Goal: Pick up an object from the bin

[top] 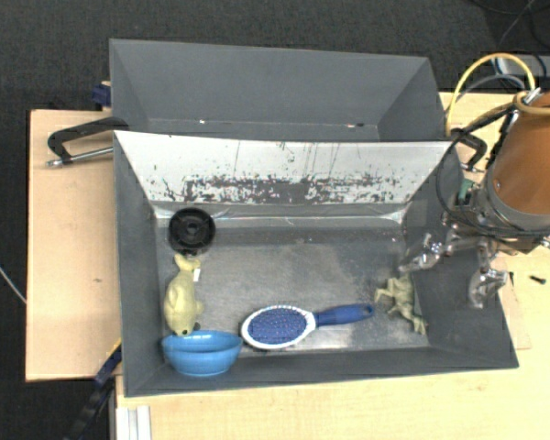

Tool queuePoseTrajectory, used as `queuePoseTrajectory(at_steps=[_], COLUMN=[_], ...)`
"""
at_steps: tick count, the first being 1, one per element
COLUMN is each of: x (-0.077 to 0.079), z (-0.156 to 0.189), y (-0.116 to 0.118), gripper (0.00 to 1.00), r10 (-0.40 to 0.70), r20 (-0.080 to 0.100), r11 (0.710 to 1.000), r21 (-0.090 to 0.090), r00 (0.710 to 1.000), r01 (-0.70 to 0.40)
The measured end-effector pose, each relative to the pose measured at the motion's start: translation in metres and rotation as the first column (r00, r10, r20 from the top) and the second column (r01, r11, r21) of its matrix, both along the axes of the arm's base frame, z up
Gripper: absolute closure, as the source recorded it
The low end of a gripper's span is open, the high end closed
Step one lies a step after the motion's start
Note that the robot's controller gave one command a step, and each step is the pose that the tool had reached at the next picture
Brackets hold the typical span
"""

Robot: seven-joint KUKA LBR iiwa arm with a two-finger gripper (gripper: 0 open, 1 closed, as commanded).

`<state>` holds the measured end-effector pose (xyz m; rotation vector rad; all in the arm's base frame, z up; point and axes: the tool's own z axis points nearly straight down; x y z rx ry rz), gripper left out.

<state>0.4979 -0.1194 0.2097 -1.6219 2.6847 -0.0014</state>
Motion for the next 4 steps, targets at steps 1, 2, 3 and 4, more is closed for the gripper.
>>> queuePoseTrajectory(at_steps=[1, 2, 3, 4], x=[0.0, -0.001, 0.009, 0.009], z=[0.063, -0.1, -0.138, -0.138], y=[-0.027, 0.012, 0.011, 0.007], gripper=[0.0, 0.0, 0.0, 1.0], r10=[0.164, 0.356, 0.57, 0.572], r20=[0.004, -0.01, 0.002, 0.0], r11=[0.986, 0.934, 0.821, 0.821], r21=[-0.004, 0.005, 0.007, 0.001], r00=[0.986, 0.934, 0.821, 0.821], r01=[-0.164, -0.356, -0.57, -0.572])
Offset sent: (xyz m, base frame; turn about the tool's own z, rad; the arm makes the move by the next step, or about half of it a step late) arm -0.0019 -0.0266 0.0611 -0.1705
